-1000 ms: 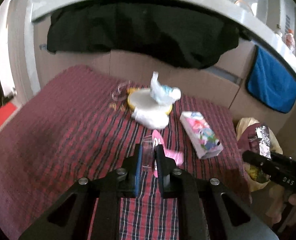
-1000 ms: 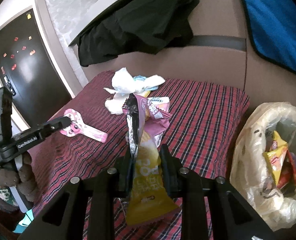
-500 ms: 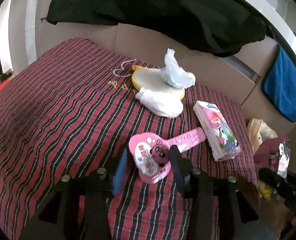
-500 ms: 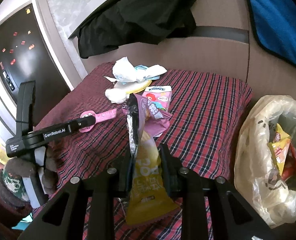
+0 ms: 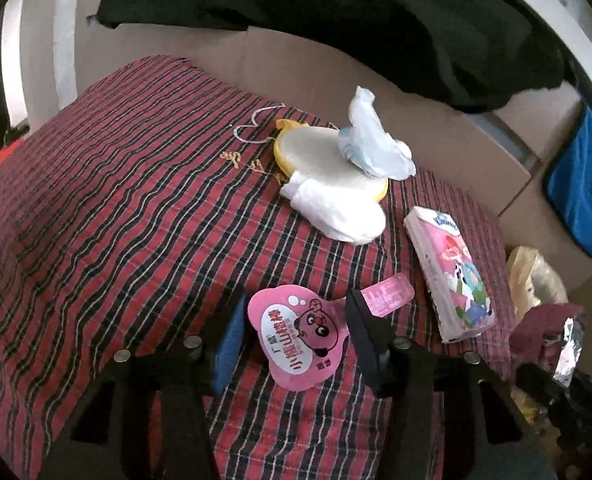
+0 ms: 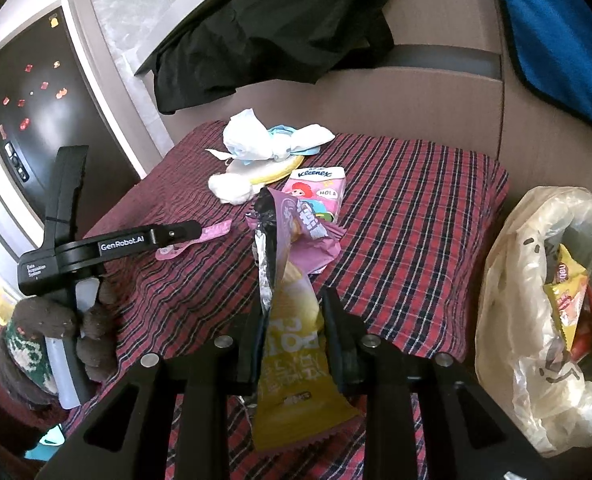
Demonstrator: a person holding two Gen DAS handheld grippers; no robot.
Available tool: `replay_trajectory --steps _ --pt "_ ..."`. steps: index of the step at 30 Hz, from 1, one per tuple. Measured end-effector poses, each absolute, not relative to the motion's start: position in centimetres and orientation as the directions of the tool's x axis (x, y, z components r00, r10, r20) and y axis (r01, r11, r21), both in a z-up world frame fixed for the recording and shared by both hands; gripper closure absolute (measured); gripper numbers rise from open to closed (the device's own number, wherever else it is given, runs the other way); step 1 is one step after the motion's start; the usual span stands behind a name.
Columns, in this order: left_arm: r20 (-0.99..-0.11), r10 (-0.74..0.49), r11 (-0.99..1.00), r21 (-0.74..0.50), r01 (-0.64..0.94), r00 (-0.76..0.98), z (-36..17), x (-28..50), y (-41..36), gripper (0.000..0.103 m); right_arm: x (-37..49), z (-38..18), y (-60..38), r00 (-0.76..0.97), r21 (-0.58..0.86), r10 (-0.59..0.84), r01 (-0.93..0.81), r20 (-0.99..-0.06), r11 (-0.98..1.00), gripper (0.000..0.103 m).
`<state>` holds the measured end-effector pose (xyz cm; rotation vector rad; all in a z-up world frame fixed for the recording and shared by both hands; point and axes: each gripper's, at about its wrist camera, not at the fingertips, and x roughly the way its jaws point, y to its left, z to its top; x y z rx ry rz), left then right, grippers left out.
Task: Collect trash
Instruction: 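Grasp the pink lollipop card with the left gripper while the right gripper holds the snack bag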
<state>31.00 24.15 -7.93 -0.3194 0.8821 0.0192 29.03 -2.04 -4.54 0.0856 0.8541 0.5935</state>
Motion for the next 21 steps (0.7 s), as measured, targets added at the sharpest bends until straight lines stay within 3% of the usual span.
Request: replay_trajectory --steps 4,6,9,21 --pt "-0.744 -0.128 0.942 -0.297 -0.153 0.656 -7.7 30.4 24.7 0.07 29.0 -4.4 -2.0 0.509 0.301 0.526 -0.46 -0.681 0.835 0.077" --pt "-0.728 -0.117 0.946 -0.289 -0.148 0.675 -7.2 29.6 25.0 0.086 28.9 -4.1 -1.9 0.516 0.294 0.525 -0.464 -0.677 0.836 0.077" --pt "-0.704 -0.086 0.957 -0.256 -0.139 0.704 -6.2 28.3 25.1 0.094 28.9 -3.6 -2.0 0.527 0.283 0.524 -0.471 -0.67 0.836 0.077" --pt "-0.587 -0.039 0.978 -0.188 -0.089 0.809 -1.5 24.2 24.7 0.098 28.6 -2.6 -2.1 0.541 0.294 0.539 -0.476 -0.646 0.829 0.077"
